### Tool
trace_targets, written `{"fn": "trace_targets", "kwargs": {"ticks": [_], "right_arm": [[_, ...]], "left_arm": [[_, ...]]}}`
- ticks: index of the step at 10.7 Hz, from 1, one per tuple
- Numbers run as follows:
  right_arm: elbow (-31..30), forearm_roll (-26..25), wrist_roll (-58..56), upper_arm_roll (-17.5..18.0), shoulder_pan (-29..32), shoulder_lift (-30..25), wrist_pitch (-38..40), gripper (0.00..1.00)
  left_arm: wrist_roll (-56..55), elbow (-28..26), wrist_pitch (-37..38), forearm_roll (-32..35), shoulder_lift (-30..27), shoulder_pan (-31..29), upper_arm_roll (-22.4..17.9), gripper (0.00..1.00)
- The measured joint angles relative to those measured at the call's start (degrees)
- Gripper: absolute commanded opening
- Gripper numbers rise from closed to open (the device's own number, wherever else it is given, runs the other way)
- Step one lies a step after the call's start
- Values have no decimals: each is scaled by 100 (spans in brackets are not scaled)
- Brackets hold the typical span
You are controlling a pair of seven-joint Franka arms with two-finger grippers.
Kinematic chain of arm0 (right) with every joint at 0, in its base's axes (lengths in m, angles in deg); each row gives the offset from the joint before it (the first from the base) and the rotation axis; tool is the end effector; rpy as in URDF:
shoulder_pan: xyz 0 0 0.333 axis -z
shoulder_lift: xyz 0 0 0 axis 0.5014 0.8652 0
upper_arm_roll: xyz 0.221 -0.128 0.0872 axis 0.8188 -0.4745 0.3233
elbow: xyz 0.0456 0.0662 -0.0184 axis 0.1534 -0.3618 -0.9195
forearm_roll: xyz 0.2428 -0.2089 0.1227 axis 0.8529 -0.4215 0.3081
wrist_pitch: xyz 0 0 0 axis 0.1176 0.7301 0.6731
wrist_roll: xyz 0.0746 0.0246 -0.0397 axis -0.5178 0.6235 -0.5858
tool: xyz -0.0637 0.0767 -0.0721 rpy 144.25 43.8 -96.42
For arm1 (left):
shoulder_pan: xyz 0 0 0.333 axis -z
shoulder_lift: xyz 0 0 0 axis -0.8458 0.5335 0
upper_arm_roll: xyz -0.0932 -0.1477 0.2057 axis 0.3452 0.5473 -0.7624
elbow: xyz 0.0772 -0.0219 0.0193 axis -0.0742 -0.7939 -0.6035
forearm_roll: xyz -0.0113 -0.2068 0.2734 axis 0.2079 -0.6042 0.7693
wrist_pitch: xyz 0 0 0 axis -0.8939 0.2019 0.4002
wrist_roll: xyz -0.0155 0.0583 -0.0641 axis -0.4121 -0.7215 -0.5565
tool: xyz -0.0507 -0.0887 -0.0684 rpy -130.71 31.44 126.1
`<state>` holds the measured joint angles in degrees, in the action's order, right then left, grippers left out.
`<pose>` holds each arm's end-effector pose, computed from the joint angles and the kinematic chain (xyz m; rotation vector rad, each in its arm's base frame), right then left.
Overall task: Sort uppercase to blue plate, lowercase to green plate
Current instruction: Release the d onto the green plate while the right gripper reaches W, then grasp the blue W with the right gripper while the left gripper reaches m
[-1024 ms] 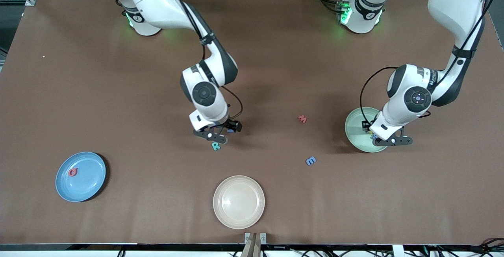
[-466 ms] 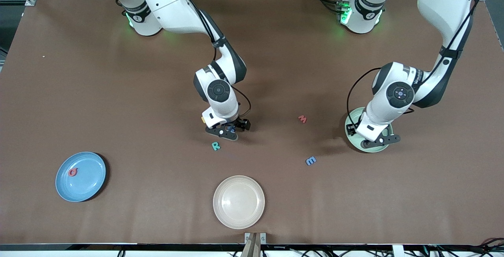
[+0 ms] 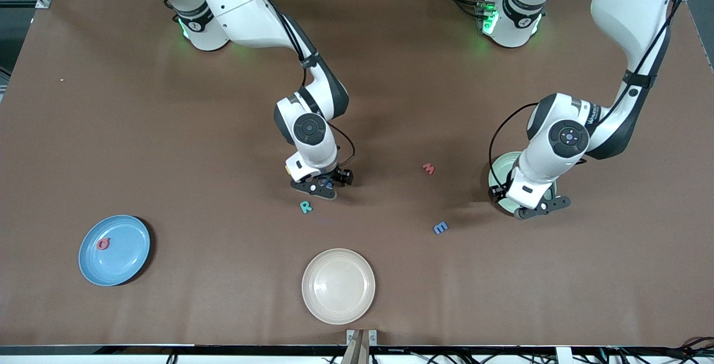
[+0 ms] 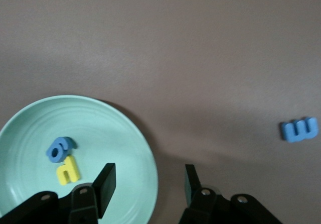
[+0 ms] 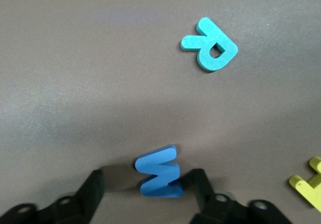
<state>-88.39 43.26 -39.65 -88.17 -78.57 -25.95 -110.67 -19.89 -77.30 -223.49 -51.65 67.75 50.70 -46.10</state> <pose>0.4947 0.3885 0.1630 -3.0696 0.4676 -0.0375 0.5607 -0.1437 0.2455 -3.1011 -0.4237 -0.1297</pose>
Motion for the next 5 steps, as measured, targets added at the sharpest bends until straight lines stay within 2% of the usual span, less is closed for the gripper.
{"fn": "trace_targets", "kwargs": {"ticks": [5], "right_arm": [[19, -1, 0, -109, 8, -51, 28, 0]], "left_arm": [[-572, 474, 19, -1, 250, 271, 8, 73]]}}
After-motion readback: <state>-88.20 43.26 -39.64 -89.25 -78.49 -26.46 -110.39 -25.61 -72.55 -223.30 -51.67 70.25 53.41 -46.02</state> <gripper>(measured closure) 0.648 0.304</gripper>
